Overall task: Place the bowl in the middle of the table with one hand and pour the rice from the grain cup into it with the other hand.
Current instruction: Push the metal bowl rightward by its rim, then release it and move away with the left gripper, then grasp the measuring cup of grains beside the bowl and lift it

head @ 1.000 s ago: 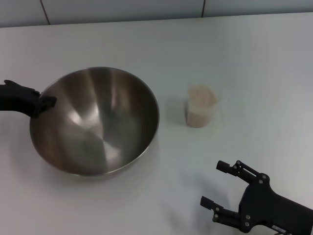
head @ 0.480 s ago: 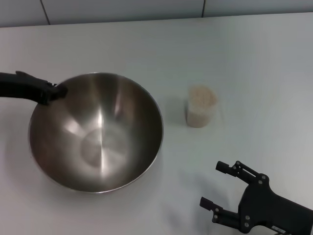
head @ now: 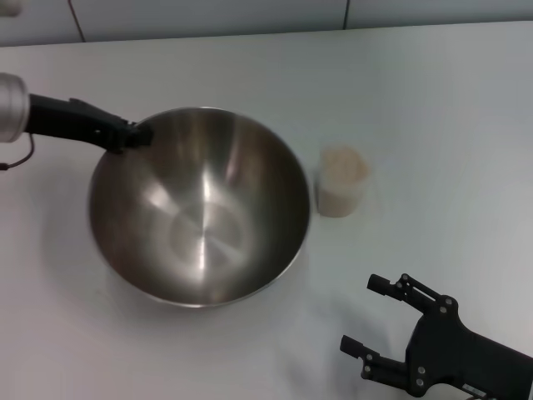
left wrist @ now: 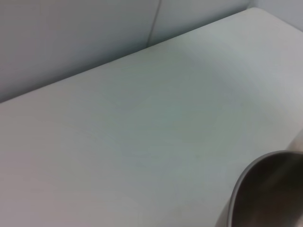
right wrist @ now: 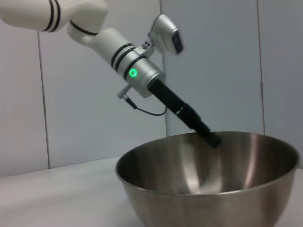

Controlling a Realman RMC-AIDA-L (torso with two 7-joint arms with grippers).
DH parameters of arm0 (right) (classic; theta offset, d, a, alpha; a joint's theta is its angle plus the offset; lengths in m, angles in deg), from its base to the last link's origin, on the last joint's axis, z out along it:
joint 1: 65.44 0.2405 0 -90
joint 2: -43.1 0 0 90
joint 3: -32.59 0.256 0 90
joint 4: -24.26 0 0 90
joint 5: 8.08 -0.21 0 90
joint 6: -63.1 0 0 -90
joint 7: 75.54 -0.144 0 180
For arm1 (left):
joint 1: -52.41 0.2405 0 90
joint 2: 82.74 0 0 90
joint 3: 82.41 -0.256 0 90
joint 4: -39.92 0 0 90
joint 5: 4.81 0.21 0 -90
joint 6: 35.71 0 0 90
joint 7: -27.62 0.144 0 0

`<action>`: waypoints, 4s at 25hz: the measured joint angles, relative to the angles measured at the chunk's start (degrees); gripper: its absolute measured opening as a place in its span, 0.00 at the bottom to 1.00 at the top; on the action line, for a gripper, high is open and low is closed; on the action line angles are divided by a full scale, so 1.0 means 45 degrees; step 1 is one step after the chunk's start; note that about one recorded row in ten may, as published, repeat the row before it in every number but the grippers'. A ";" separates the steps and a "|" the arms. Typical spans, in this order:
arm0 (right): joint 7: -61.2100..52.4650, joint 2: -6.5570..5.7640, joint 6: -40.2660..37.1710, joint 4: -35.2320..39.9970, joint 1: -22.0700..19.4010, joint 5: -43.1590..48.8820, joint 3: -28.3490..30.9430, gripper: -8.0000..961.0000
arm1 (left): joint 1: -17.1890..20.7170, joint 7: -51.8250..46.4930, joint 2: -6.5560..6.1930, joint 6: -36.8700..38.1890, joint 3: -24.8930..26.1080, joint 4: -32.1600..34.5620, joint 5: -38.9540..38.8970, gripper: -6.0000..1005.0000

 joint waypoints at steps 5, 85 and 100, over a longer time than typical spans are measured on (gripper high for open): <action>0.0014 0.0000 0.0001 0.0000 0.0000 0.0001 0.0000 0.87 | -0.0766 0.0015 -0.0204 -0.0397 0.0075 -0.1013 0.0001 0.05; 0.2684 0.0079 0.4996 -0.2975 0.0991 -0.0177 0.8321 0.84 | 0.7538 1.8806 0.0222 0.1168 0.0305 -0.6008 -1.0641 0.86; 0.2688 0.0078 0.5764 -0.2988 0.1632 -0.0174 0.8492 0.83 | 0.7525 1.8691 0.0222 0.1169 0.0173 -0.6024 -1.0456 0.86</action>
